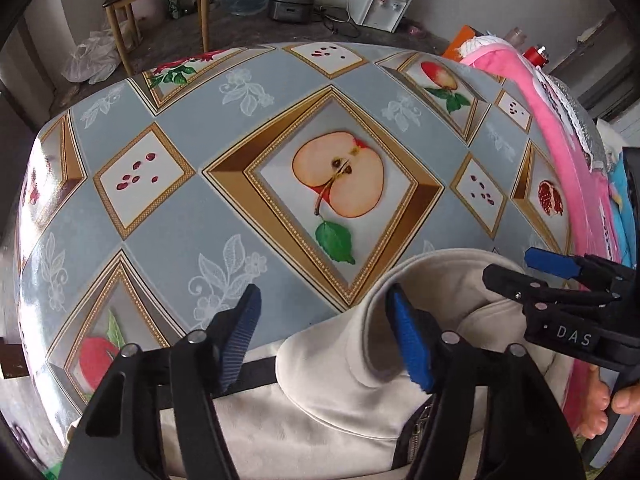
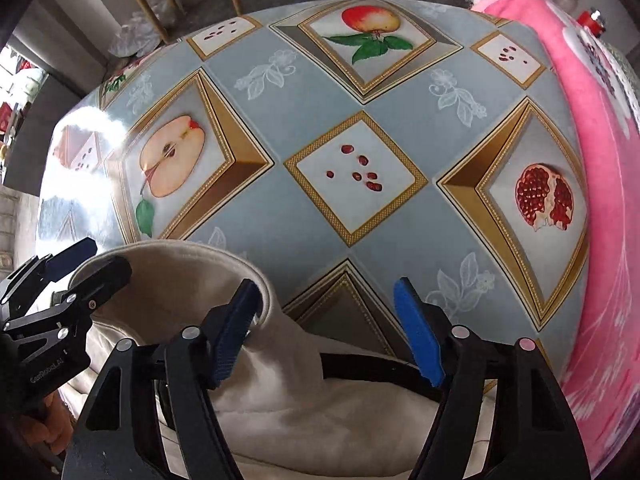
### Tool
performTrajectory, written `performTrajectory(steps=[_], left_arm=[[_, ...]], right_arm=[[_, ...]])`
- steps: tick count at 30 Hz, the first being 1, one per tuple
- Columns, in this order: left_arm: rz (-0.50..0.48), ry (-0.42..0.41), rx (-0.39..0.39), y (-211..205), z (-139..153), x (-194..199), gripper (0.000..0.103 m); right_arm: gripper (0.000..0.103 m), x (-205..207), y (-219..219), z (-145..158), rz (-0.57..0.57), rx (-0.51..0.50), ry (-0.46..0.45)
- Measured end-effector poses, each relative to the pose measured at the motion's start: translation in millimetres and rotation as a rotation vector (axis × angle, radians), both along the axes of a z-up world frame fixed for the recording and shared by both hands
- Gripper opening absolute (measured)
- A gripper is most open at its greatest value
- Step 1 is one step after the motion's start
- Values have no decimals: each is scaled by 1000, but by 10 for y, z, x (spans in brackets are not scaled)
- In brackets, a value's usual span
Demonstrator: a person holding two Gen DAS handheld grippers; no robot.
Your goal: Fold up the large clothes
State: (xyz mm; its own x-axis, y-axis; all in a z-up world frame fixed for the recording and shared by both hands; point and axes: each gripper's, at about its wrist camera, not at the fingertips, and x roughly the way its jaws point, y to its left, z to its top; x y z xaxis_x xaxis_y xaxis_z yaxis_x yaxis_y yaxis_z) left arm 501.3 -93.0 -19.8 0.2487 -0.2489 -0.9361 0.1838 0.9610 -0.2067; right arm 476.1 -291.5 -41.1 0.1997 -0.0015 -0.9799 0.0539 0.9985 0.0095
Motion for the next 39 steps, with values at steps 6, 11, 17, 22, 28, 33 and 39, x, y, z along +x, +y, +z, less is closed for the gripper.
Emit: performTrajectory(steps=[6, 11, 17, 22, 28, 33, 39], left_arm=[[-148, -97, 24, -28, 291, -333, 10], [-305, -266, 37, 30, 695, -979, 9], [-442, -294, 92, 104, 538, -1706, 12], [-508, -210, 52, 145, 297, -2098, 17], [-481, -263, -121, 477, 603, -2389, 41], [-396, -290, -210, 714, 743, -2321, 42], [-132, -69, -412, 886, 375, -1795, 42]], right_arm=[[10, -476, 190, 301, 120, 22, -72], [8, -1213, 265, 679, 209, 39, -206], [9, -1961, 294, 500, 272, 83, -267], [11, -2166, 395, 10, 260, 62, -155], [59, -2403, 150, 721, 208, 151, -315], [59, -2405, 168, 1148, 224, 229, -422], [47, -1971, 431, 707, 212, 317, -376]])
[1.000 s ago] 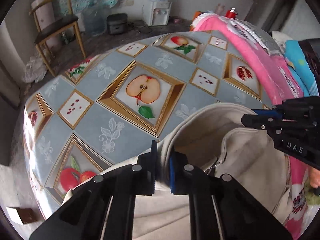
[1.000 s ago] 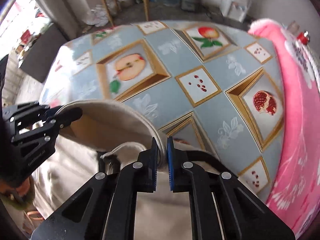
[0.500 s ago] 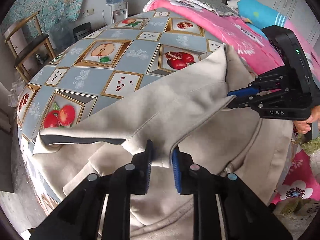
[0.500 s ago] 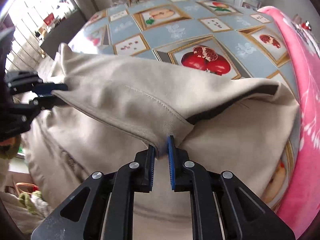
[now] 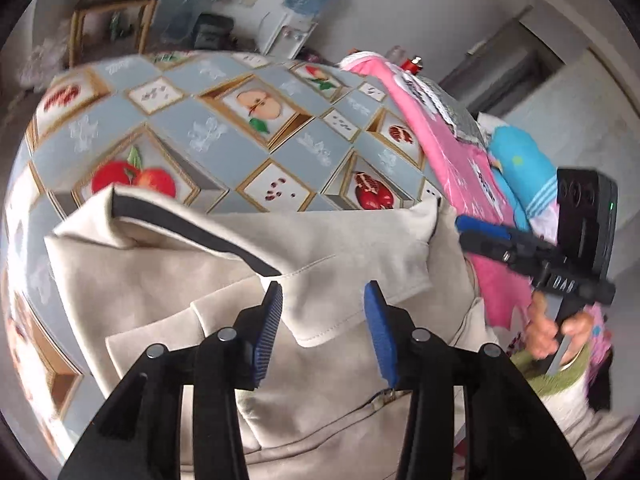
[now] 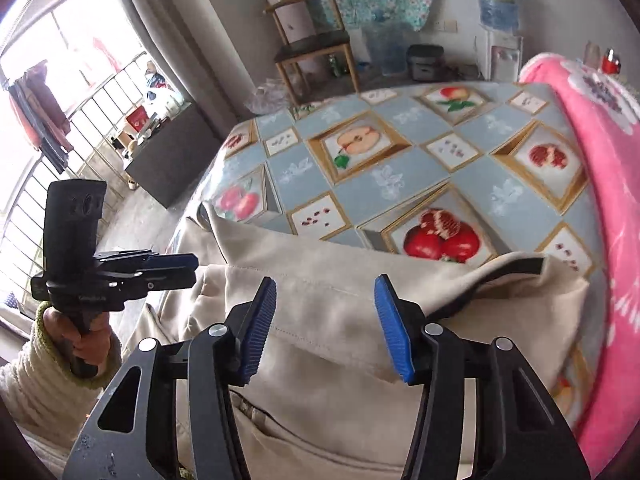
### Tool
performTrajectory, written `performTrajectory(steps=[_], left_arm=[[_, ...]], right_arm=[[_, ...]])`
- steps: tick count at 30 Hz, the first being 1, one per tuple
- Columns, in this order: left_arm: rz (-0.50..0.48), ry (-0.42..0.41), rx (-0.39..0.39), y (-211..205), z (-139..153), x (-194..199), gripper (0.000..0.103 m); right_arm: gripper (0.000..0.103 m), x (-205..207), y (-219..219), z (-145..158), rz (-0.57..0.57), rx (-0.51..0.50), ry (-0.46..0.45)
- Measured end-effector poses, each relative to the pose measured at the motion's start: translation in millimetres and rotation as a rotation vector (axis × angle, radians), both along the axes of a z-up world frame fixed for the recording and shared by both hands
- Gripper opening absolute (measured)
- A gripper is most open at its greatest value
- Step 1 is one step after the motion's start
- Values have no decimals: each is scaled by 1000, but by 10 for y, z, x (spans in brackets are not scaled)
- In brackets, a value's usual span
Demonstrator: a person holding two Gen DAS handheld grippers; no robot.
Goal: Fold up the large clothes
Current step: 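Lift the collar with both grippers and fold it toward the hem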
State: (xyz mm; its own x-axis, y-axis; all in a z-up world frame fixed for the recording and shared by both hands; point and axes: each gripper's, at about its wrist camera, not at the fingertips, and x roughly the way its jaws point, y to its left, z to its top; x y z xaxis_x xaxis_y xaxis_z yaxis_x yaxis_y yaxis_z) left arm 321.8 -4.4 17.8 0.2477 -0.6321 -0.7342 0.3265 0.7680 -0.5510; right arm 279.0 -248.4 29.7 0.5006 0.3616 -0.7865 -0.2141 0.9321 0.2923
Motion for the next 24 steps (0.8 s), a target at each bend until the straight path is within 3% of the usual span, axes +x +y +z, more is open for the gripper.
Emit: performTrajectory(steps=[2, 4, 7, 8, 11, 16, 19, 22, 24], left_arm=[[69, 108, -46, 51, -195, 98, 41], [94, 164, -72, 63, -308, 137, 41], [104, 203, -89, 77, -379, 154, 42], [102, 208, -99, 88, -392, 157, 41], [97, 232, -120, 99, -425, 155, 41], [75, 291, -143, 23, -508, 163, 41], [92, 311, -132, -45, -570, 212, 39], [99, 315, -117, -97, -620, 247, 26], [99, 313, -111, -107, -634, 274, 22]], right_arm=[[45, 146, 94, -404, -7, -23, 105], [44, 175, 146, -710, -19, -71, 187], [46, 64, 40, -548, -27, 5, 153], [51, 19, -59, -466, -46, 56, 139], [56, -126, -416, -313, -148, 141, 111], [57, -116, -872, -628, -278, 314, 260], [57, -84, -872, -726, -271, 343, 286], [47, -78, -852, -731, -235, 401, 317], [47, -83, -828, -754, -226, 397, 340]])
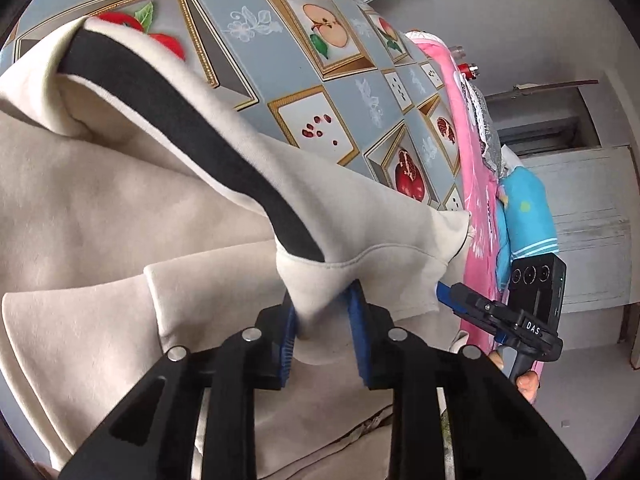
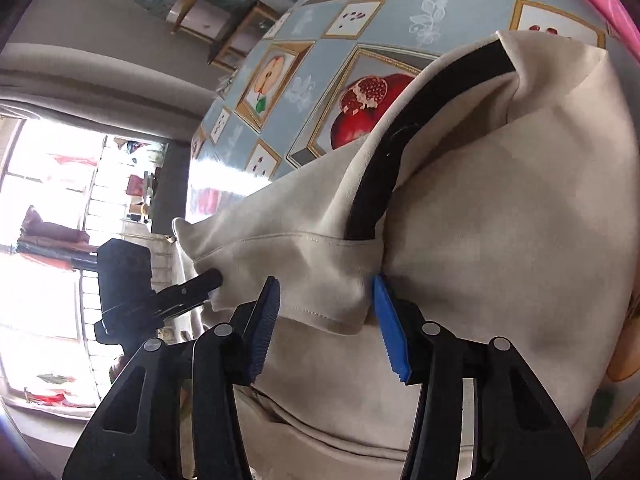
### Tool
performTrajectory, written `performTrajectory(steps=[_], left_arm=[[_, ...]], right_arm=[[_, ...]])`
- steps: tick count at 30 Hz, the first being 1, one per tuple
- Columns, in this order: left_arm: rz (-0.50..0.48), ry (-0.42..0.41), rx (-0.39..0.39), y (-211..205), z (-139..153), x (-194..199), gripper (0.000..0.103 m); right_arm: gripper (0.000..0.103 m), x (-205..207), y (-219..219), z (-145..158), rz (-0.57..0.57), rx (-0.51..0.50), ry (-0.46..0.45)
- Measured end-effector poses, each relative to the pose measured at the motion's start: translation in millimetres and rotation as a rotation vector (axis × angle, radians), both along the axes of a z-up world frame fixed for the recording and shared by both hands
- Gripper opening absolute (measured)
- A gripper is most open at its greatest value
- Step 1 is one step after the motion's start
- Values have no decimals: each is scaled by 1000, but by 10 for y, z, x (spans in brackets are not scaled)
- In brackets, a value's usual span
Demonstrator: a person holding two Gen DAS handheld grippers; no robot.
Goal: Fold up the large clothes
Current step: 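Lift the collar with both grippers and fold it toward the hem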
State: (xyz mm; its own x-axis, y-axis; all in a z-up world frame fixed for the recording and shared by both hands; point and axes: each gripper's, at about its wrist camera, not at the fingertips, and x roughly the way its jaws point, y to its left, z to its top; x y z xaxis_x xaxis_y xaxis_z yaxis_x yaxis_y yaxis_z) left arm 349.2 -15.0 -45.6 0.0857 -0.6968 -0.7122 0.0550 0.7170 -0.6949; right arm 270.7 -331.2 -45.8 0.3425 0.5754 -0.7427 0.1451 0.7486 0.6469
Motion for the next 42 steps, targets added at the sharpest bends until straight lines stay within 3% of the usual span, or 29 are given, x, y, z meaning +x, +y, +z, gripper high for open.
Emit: performTrajectory(steps=[4, 6, 7, 10, 13, 16, 19, 25, 27, 29, 31, 33, 35, 37, 40, 42], left_arm=[[-4, -2, 2, -4, -28, 42, 21], [-7, -19, 17, -15, -24, 61, 18], [-12, -39, 22, -32, -5, 72, 13], [-43, -156, 111, -144, 132, 162, 8], [-83, -294, 230, -314, 261, 300, 7], [-125, -340, 317, -448, 243, 441, 7], [-170, -378, 363, -488, 183, 477, 7], [-229, -451, 407, -525, 151, 336, 7], [-244, -472, 429, -552, 150, 288, 8], [-247, -478, 443, -562, 152, 278, 10], [-242, -472, 443, -564, 148, 291, 10], [-236, -470, 437, -563, 137, 294, 10], [-230, -469, 429, -558, 125, 297, 10], [-220, -465, 423, -550, 124, 293, 10], [-212, -464, 435, -554, 140, 272, 12], [-210, -466, 447, -546, 159, 260, 16]], right_arm=[[35, 8, 71, -125, 24, 27, 58], [25, 19, 100, -114, 30, -9, 47], [17, 28, 105, -98, 26, -22, 41], [12, 145, 123, -23, 25, -55, 1], [12, 375, 145, 75, 15, -133, -49], [11, 604, 150, 52, 14, -177, -55], [11, 694, 163, -38, 47, -223, -47], [11, 565, 129, -59, 79, -225, -75], [17, 522, 151, -27, 84, -258, -77], [42, 442, 177, 112, 52, -392, -100], [44, 311, 177, 334, -5, -546, -162], [45, 193, 173, 569, -62, -622, -238], [45, 159, 281, 735, -51, -616, -320], [40, 260, 549, 755, 43, -581, -375], [26, 440, 982, 591, 193, -562, -391], [19, 589, 1173, 415, 236, -573, -373]])
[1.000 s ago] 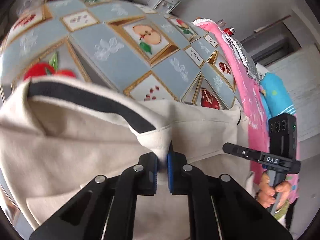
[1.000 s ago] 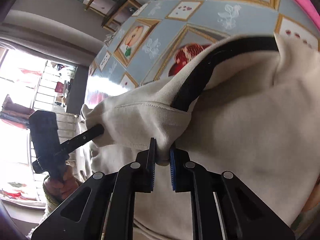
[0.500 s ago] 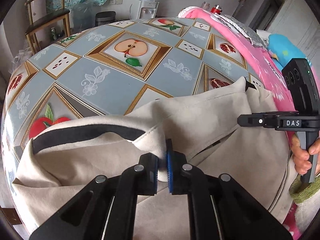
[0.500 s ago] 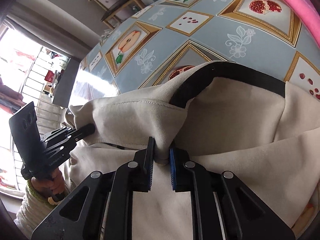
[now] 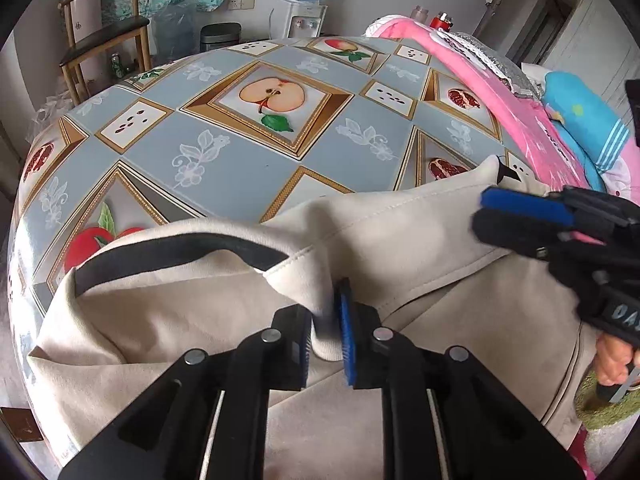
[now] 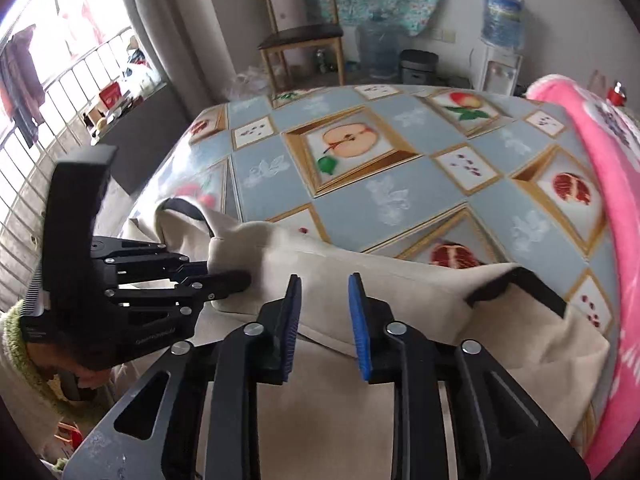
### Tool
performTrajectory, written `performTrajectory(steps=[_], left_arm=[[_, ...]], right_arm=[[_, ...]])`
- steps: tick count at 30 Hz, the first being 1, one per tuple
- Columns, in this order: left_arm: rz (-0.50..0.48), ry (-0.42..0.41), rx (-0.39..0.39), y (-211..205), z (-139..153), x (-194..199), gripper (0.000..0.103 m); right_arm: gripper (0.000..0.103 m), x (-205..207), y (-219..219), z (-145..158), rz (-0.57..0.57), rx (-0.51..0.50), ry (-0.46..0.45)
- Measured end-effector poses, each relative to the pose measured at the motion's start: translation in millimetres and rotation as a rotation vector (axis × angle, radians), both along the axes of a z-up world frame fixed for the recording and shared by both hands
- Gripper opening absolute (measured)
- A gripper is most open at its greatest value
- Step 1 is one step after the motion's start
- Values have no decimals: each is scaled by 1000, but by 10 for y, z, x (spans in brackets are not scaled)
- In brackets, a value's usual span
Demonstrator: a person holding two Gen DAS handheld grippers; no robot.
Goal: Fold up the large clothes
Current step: 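Lay the collar over the bundle and open both grippers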
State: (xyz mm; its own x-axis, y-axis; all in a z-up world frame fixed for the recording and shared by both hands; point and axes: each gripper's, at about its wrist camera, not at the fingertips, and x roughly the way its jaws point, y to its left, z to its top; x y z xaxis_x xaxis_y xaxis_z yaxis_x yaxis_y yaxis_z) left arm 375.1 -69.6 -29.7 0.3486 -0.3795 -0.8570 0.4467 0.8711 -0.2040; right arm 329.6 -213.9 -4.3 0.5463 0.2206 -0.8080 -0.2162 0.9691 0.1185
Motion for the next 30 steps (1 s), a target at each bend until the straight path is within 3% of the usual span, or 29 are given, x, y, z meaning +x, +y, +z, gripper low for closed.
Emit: performTrajectory(steps=[3, 8, 12, 15, 16, 17, 20, 22, 23, 25, 27, 30], left_arm=[[39, -6, -6, 143, 63, -10, 25], [170, -89, -64, 468, 348, -79, 22], [45, -93, -79, 147, 396, -98, 22], [-28, -22, -13, -108, 176, -41, 22], [-25, -5, 35, -155, 63, -15, 22], [-19, -11, 36, -159, 8, -10, 22], [-6, -11, -3, -109, -21, 4, 22], [-12, -16, -10, -98, -41, -6, 22], [-11, -20, -16, -94, -44, -19, 22], [0, -21, -30, -90, -51, -24, 22], [8, -19, -36, -92, -47, -26, 22], [11, -17, -39, -62, -21, -50, 22]], right_arm=[[16, 93, 77, -266, 7, -38, 54], [16, -25, 55, -273, 37, -41, 66], [16, -27, 108, -267, 41, -72, 65], [16, -29, 80, -278, 49, -75, 72], [16, -37, 52, -289, 49, -83, 78], [16, -52, 12, -294, 49, -88, 80], [16, -115, -224, -286, 8, -119, 78], [16, -128, -486, -291, -46, -80, 89], [6, -127, -619, -299, -80, -60, 98], [1, -113, -829, -319, -121, 28, 121], [0, -109, -866, -323, -141, 48, 124], [4, -133, -749, -254, -159, -16, 109]])
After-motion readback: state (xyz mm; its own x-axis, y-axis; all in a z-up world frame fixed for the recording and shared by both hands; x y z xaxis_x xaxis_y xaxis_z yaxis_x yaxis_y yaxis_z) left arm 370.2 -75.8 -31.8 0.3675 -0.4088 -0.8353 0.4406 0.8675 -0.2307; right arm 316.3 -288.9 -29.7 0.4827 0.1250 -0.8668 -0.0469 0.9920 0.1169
